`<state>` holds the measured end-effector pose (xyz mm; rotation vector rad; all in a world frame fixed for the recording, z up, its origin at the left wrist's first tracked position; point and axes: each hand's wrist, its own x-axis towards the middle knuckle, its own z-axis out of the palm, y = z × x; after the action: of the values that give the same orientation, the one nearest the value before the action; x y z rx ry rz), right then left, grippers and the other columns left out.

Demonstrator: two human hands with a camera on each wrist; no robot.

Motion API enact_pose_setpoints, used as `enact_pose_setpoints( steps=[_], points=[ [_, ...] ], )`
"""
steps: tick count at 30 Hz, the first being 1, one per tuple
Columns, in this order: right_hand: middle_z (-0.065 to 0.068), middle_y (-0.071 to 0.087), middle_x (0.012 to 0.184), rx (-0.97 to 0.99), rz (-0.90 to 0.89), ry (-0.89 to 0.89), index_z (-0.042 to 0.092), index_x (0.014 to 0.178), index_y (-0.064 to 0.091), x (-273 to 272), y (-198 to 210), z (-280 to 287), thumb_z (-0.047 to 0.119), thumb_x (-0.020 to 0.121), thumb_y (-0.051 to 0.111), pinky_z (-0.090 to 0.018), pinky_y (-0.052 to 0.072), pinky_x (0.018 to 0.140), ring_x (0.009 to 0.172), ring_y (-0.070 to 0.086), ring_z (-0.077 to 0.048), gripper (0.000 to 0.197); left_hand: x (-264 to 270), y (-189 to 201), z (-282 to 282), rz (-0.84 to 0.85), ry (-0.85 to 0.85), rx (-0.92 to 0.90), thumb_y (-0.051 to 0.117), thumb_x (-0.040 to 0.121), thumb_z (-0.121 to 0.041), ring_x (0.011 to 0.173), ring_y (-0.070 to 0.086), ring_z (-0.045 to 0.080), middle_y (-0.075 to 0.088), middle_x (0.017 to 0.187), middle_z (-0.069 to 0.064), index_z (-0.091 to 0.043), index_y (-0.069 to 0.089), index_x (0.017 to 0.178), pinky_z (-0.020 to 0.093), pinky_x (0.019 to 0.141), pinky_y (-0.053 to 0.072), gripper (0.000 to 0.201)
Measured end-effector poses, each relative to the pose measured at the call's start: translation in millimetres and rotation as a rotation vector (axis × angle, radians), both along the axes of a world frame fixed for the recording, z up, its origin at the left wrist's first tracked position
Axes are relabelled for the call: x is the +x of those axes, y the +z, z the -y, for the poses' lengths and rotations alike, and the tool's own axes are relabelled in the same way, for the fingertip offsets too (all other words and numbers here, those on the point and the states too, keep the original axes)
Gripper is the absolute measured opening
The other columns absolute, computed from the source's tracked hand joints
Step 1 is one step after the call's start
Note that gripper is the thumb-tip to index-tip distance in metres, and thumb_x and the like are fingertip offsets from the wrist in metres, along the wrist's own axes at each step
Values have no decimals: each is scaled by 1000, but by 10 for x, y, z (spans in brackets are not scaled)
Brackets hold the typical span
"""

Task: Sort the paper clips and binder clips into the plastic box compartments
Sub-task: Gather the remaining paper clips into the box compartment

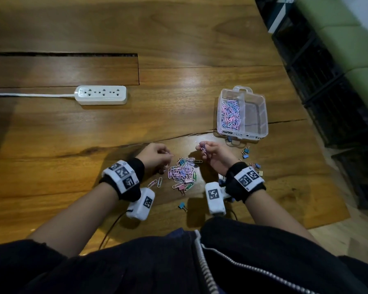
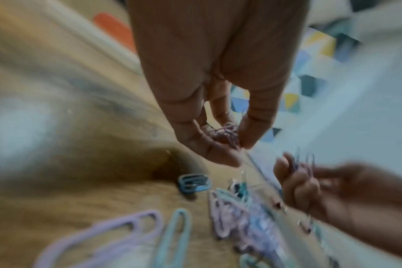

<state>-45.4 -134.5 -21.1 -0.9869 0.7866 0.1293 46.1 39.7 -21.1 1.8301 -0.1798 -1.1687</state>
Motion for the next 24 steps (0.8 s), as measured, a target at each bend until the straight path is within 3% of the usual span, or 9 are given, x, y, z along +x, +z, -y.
enact_pose_setpoints(
  steps=[3, 6, 9, 11, 13, 15, 19, 22, 24],
  points=[
    [-4, 52, 74, 80, 3, -18, 8, 79, 52, -61, 26, 17, 3, 92, 31, -14, 42, 50, 58, 49, -8, 25, 51, 30, 49, -332, 216, -175, 30, 87, 8, 59, 46, 19, 46, 70, 11, -5, 45, 71, 20, 43, 46, 25],
    [-1, 52, 60, 167, 9, -16, 10, 72, 49, -118, 58, 35, 14, 92, 30, -16, 42, 45, 49, 47, -8, 28, 45, 32, 108, -442, 199, -265, 22, 81, 3, 57, 43, 18, 45, 68, 10, -6, 42, 66, 20, 46, 41, 27],
    [4, 43, 49, 91, -50, 34, 16, 61, 43, -137, 55, 53, 28, 93, 38, -21, 32, 48, 47, 38, -10, 35, 8, 12, 217, -255, 115, -154, 38, 91, -12, 52, 38, 12, 42, 64, 2, -13, 41, 64, 19, 45, 34, 27],
    [5, 37, 49, -147, -104, 96, 18, 56, 40, -142, 42, 41, 32, 90, 48, -20, 26, 46, 45, 32, -11, 38, -7, -3, 280, 107, -64, 33, 54, 88, -18, 55, 41, 11, 45, 67, -1, -15, 45, 67, 18, 46, 36, 23],
    [5, 41, 54, -461, -135, 193, 17, 59, 43, -145, 13, -12, 29, 87, 56, -19, 31, 45, 44, 40, -10, 33, -7, -24, 315, 424, -294, 172, 66, 81, -20, 71, 49, 12, 56, 81, 0, -13, 56, 78, 21, 59, 40, 12],
    [5, 52, 62, -745, -177, 334, 15, 71, 53, -154, -45, -66, 27, 84, 61, -18, 38, 49, 52, 52, -6, 19, -16, -46, 324, 534, -434, 225, 69, 79, -22, 84, 51, 12, 62, 95, 3, -10, 65, 89, 23, 73, 40, 16],
    [5, 54, 75, -993, -214, 502, 12, 94, 60, -168, -147, -113, 24, 80, 66, -17, 33, 54, 68, 48, -9, 18, -19, -34, 350, 522, -399, 268, 63, 84, -23, 80, 52, 12, 64, 89, 4, -5, 69, 93, 24, 73, 41, 21],
    [10, 47, 74, -1032, -174, 526, 14, 97, 58, -155, -146, -151, 22, 76, 70, -17, 29, 55, 66, 43, -6, 25, 8, -9, 368, 297, -233, 219, 60, 87, -23, 62, 49, 10, 57, 67, -2, -4, 68, 83, 21, 56, 38, 21],
    [5, 49, 86, -1097, -152, 583, 15, 98, 59, -137, -166, -170, 21, 75, 71, -20, 33, 66, 78, 46, -12, 27, 31, 25, 390, 159, -131, 215, 61, 86, -24, 61, 47, 9, 55, 67, -2, -8, 66, 78, 22, 55, 36, 19]
  ],
)
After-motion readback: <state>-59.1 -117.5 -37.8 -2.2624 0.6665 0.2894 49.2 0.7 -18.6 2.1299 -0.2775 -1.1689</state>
